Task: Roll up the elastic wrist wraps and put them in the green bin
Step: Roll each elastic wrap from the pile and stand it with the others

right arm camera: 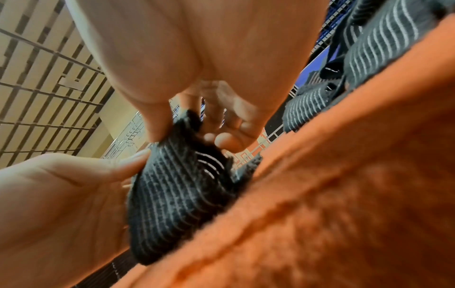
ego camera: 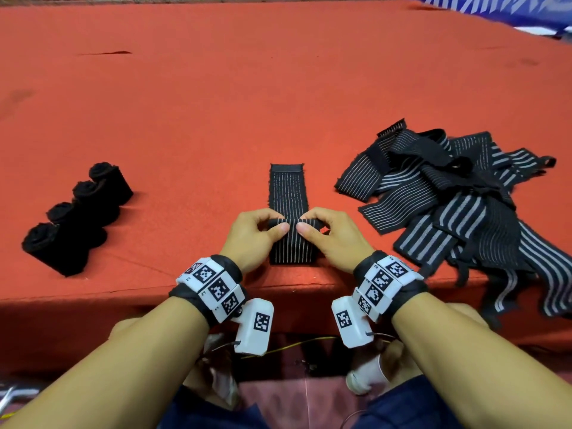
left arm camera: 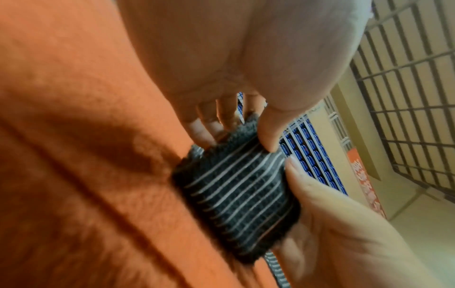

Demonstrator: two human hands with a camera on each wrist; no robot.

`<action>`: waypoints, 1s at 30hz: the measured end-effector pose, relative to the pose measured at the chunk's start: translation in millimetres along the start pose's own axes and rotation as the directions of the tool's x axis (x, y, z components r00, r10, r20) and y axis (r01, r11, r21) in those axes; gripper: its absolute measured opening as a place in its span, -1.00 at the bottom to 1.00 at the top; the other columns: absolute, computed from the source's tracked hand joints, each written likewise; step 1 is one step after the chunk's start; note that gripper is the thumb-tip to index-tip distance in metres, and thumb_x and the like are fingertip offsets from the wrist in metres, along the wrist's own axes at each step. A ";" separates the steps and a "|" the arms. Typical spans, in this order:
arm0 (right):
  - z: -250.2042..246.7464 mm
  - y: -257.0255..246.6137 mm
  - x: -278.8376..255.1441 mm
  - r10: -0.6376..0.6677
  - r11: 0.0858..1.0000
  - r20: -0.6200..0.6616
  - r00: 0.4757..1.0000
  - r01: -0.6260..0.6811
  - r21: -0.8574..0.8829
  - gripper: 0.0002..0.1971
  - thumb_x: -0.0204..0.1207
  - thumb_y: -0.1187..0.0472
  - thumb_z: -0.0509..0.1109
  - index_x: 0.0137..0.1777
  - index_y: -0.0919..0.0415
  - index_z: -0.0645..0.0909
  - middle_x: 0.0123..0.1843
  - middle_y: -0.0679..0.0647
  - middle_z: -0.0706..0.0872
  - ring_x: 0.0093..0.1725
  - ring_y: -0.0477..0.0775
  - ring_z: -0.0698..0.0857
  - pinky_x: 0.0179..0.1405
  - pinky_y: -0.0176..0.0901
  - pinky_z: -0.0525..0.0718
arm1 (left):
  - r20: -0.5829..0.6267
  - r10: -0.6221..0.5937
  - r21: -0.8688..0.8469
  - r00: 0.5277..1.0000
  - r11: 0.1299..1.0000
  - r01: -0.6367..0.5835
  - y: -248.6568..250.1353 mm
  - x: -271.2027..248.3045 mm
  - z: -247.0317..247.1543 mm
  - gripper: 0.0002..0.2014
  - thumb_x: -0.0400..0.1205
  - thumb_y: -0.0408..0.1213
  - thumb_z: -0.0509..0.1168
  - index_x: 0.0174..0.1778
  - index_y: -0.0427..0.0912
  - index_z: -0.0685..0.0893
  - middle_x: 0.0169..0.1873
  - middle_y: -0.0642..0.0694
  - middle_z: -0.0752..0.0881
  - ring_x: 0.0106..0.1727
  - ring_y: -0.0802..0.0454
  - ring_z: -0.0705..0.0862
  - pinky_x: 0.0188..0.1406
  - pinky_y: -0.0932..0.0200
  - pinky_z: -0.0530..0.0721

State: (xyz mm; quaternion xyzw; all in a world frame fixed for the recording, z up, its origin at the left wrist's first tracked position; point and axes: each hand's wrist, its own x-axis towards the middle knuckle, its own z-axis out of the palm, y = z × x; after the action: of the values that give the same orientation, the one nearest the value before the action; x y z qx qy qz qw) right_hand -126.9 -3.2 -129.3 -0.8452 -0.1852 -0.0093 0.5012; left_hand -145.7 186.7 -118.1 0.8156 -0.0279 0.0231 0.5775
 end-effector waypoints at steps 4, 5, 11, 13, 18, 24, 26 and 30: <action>3.6 10.5 -4.5 -0.038 0.995 0.009 0.999 0.037 0.087 -0.63 0.52 0.21 0.58 0.31 -0.02 0.69 0.21 -0.14 0.77 0.16 -0.12 0.74 0.16 -0.21 0.70 | 0.009 -0.152 -0.209 0.988 0.966 0.150 -9.5 1.4 5.6 -0.82 0.65 -0.45 0.41 -0.25 -0.17 0.77 -0.39 0.03 0.75 -0.37 0.17 0.69 -0.34 0.27 0.60; 5.1 11.8 -5.5 -0.049 0.995 0.002 0.999 0.048 0.084 -0.62 0.51 0.24 0.58 0.31 -0.01 0.69 0.22 -0.15 0.77 0.17 -0.15 0.73 0.16 -0.26 0.68 | 0.012 -0.167 -0.237 0.986 0.957 0.166 -11.6 2.1 6.8 -0.82 0.64 -0.47 0.42 -0.25 -0.17 0.77 -0.36 0.00 0.76 -0.34 0.13 0.71 -0.32 0.25 0.63; 14.8 21.2 -4.7 -0.022 0.991 -0.036 0.999 0.026 0.131 -0.73 0.54 0.30 0.57 0.17 -0.01 0.78 0.09 -0.16 0.83 0.15 -0.26 0.75 0.25 -0.36 0.59 | 0.027 -0.155 -0.304 0.988 0.940 0.156 -22.6 3.7 8.0 -0.77 0.60 -0.54 0.42 -0.01 -0.09 0.81 -0.28 -0.11 0.75 -0.28 0.05 0.74 -0.32 0.19 0.69; 15.1 20.9 -4.7 -0.006 0.988 -0.030 1.000 0.010 0.152 -0.73 0.55 0.30 0.56 0.22 0.04 0.78 0.10 -0.16 0.82 0.15 -0.33 0.74 0.25 -0.41 0.57 | 0.028 -0.136 -0.324 0.990 0.936 0.138 -23.4 3.0 7.8 -0.73 0.60 -0.56 0.40 0.07 -0.09 0.79 -0.31 -0.13 0.73 -0.28 0.04 0.75 -0.32 0.21 0.69; 12.2 17.4 -11.3 -0.042 0.979 0.033 0.999 0.034 0.202 -0.49 0.49 0.36 0.60 0.44 0.11 0.67 0.35 -0.06 0.75 0.37 -0.24 0.67 0.39 -0.36 0.56 | 0.030 -0.130 -0.347 0.991 0.928 0.133 -18.9 3.2 9.9 -0.69 0.59 -0.60 0.31 0.06 -0.13 0.78 -0.32 -0.04 0.78 -0.25 0.06 0.77 -0.28 0.22 0.69; 13.5 20.6 -12.8 0.001 0.980 0.051 0.999 -0.011 0.196 -0.57 0.43 0.32 0.66 0.27 -0.02 0.76 0.12 -0.17 0.83 0.10 -0.31 0.77 0.16 -0.34 0.69 | 0.032 -0.146 -0.328 0.989 0.933 0.148 -15.9 3.0 12.3 -0.72 0.55 -0.59 0.29 -0.11 -0.13 0.79 -0.33 0.01 0.76 -0.30 0.10 0.70 -0.36 0.24 0.64; 14.3 22.0 -12.4 -0.013 0.988 0.034 0.999 0.008 0.154 -0.62 0.45 0.29 0.65 0.20 -0.11 0.77 0.10 -0.17 0.84 0.16 -0.24 0.78 0.33 -0.20 0.67 | 0.032 -0.128 -0.321 0.991 0.938 0.132 -18.2 1.6 12.5 -0.75 0.55 -0.57 0.32 -0.16 -0.13 0.80 -0.36 0.04 0.74 -0.30 0.14 0.67 -0.30 0.25 0.60; 14.6 26.1 -10.7 -0.011 0.990 0.017 1.000 0.008 0.142 -0.71 0.51 0.29 0.61 0.10 -0.13 0.78 0.00 -0.21 0.84 0.06 -0.27 0.78 0.23 -0.27 0.66 | 0.054 -0.060 -0.353 0.997 0.933 0.075 -23.4 -3.2 11.6 -0.85 0.56 -0.53 0.46 -0.09 -0.19 0.80 -0.30 0.00 0.78 -0.24 0.16 0.71 -0.18 0.26 0.65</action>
State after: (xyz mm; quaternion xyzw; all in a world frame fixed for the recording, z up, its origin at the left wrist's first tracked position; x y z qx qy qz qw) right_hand -130.9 -5.3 -160.7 -0.8066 -0.1938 0.0089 0.5584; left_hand -147.1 183.5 -144.1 0.6989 -0.0157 -0.0192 0.7148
